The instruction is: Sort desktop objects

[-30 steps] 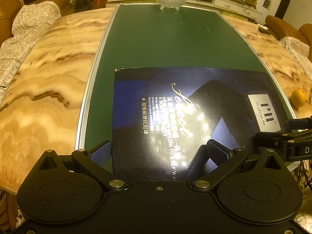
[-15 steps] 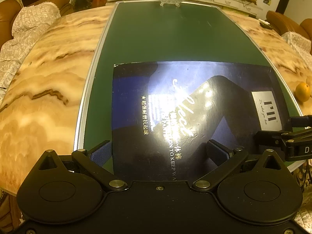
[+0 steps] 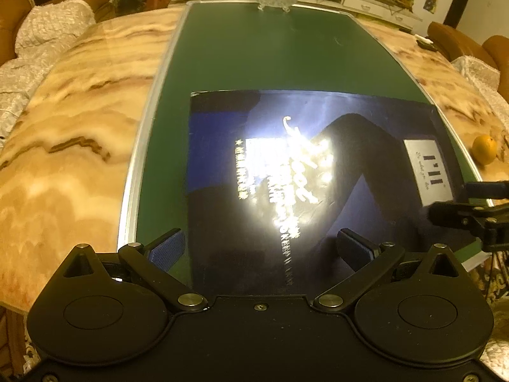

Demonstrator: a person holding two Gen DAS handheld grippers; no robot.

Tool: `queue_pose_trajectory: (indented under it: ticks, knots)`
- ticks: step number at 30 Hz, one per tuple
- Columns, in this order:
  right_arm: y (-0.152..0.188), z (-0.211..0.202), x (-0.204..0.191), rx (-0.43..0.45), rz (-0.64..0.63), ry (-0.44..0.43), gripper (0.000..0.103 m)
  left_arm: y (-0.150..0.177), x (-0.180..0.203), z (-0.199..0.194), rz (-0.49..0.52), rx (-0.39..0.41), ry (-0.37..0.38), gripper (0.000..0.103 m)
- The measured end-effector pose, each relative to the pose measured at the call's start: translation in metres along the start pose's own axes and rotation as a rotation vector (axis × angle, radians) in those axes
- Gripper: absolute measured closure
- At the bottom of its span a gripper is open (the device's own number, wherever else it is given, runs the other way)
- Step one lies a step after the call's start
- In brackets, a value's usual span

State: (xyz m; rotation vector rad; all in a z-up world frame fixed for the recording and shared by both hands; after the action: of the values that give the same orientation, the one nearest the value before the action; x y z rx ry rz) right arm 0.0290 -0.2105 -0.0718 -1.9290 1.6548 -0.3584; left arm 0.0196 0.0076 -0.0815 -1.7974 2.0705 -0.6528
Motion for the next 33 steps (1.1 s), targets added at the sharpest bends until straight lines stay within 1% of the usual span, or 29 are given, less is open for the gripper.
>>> queue_pose_trajectory:
  ticks: [4, 7, 12, 15, 18, 26, 33]
  knots:
    - [0.013, -0.012, -0.008, 0.037, -0.041, 0.018, 0.0, 0.009, -0.004, -0.016, -0.004, 0.046, -0.021, 0.0]
    - [0.027, -0.012, -0.013, 0.038, -0.081, 0.04, 0.0, 0.02, -0.005, -0.024, -0.012, 0.068, -0.025, 0.0]
    - [0.044, -0.009, -0.021, 0.028, -0.139, 0.044, 0.0, 0.037, -0.005, -0.022, -0.043, 0.05, 0.022, 0.0]
    - [0.046, 0.0, -0.026, 0.022, -0.186, 0.088, 0.0, 0.044, 0.0, -0.011, -0.025, 0.025, 0.017, 0.0]
    - [0.045, 0.007, -0.028, 0.024, -0.199, 0.113, 0.0, 0.045, 0.005, -0.003, -0.009, 0.011, 0.023, 0.0]
    - [0.035, 0.02, -0.023, 0.02, -0.163, 0.101, 0.0, 0.036, 0.006, 0.014, 0.02, 0.007, -0.009, 0.0]
    - [0.021, 0.03, -0.018, 0.029, -0.173, 0.103, 0.0, 0.022, 0.004, 0.024, 0.021, 0.007, -0.01, 0.0]
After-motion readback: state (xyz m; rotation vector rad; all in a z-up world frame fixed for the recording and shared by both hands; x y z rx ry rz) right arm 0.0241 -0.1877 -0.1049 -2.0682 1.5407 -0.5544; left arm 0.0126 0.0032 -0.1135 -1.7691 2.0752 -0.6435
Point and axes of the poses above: each gripper's, at about its wrist camera, not at the fingertips, and z roughly the way its jaws point, x to its right, y to its underside, the point moved 6 cm from there along z, roughly the way its jaws point, and after that the axes turned 2 degrees about z, right-handed, at the moved point
